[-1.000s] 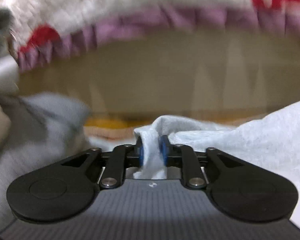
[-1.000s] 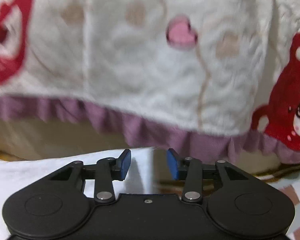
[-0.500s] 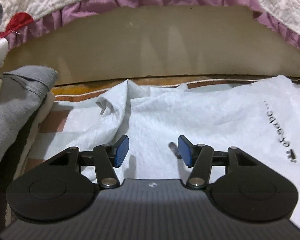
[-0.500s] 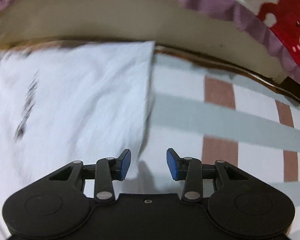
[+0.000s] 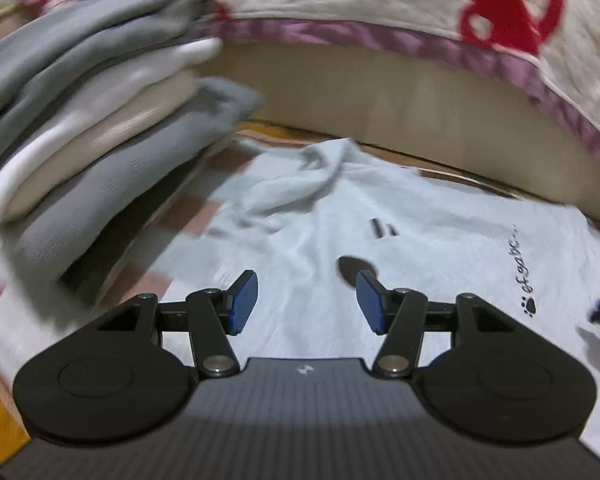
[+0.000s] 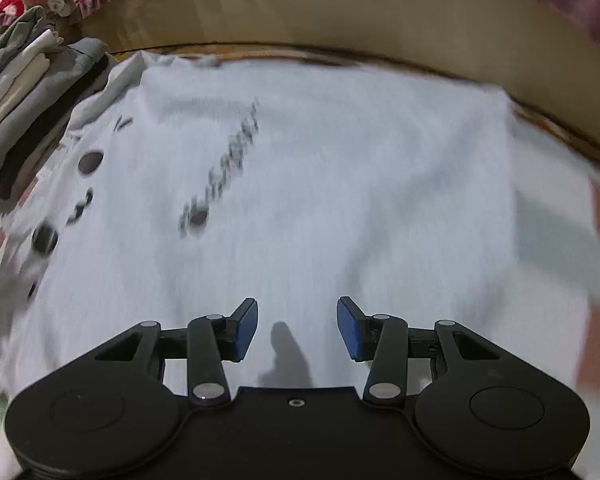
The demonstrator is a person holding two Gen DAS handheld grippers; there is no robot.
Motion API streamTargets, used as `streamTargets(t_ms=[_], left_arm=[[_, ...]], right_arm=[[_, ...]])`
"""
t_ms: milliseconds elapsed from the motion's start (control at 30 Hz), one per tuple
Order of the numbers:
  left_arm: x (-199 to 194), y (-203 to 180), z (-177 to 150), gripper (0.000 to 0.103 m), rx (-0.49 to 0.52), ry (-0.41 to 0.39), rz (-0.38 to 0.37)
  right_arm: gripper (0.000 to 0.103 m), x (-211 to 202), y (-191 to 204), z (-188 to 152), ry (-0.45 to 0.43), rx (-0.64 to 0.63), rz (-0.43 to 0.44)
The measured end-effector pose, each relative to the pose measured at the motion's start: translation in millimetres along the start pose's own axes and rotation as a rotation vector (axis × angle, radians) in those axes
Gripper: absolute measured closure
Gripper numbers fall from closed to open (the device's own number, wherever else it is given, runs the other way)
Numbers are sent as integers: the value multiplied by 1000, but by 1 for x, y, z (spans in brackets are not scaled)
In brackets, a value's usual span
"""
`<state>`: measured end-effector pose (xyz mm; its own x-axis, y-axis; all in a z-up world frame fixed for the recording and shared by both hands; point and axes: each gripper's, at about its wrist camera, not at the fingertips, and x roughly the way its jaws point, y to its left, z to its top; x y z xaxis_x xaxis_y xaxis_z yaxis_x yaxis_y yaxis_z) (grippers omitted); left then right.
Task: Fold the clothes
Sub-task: 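Open both grippers and pull back over the spread grey sweatshirt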
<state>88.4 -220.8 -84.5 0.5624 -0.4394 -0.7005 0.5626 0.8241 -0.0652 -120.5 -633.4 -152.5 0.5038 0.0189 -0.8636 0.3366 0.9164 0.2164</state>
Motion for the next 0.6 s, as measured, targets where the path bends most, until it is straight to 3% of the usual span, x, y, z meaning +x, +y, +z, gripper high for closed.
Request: streamTargets(t_ms=[100,167,233,300,433,600], left_arm=[[-12,3,-8,49,-7,22,60],[-20,8,-13,46,-6,18,79],[-26,25,-23,45,-97,43,85],[-33,42,-40,45,-182,77,78],[-50,59,-78,45,-201,145,79],[-66,65,-122,45,-220,204,-18]], right_arm=[[54,25,8,45,2,-5,-29],[54,19,19,52,-20,13,22],[54,6,32,47,-47,36,86],[54,-9,40,25,-49,63,134],[54,-35,44,-37,-18,83,71],[54,-68,50,-114,21,108,-8]])
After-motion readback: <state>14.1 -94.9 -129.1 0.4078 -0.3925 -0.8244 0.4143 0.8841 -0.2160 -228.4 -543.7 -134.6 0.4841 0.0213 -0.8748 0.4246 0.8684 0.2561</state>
